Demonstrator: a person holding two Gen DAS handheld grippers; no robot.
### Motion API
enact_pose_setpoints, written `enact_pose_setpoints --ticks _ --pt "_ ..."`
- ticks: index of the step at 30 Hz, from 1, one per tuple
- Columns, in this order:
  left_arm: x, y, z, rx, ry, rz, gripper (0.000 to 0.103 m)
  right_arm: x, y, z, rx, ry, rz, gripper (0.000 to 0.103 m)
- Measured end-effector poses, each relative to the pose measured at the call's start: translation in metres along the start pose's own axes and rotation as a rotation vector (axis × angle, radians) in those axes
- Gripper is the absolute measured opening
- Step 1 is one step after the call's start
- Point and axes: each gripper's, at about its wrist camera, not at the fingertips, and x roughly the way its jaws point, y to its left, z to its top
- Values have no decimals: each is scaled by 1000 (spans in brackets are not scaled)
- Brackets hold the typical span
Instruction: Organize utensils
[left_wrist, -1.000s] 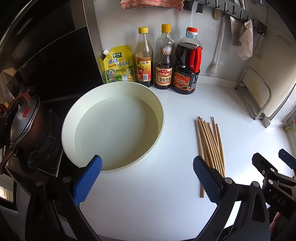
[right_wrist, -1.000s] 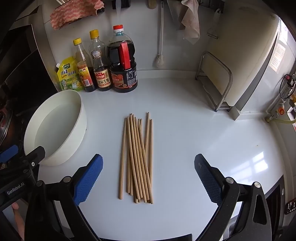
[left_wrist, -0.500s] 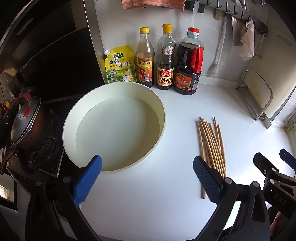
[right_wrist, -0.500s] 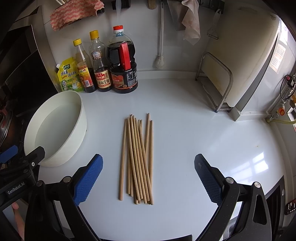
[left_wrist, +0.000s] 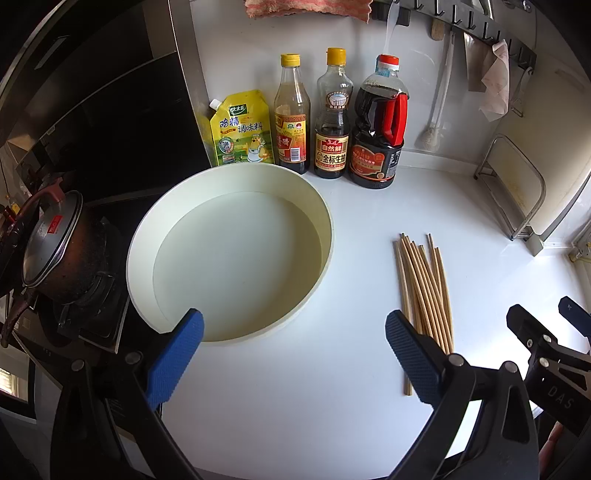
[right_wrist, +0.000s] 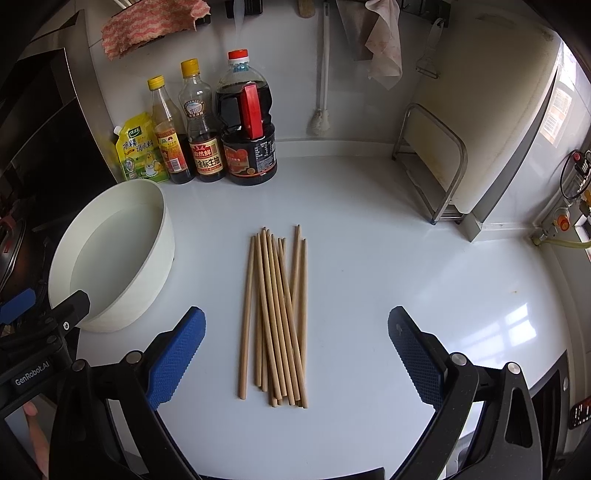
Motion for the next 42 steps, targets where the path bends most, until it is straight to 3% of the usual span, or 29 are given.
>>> enact_pose_setpoints --ticks 42 --pt "4 2 -1 -13 12 5 97 0 6 -2 -8 -4 0 95"
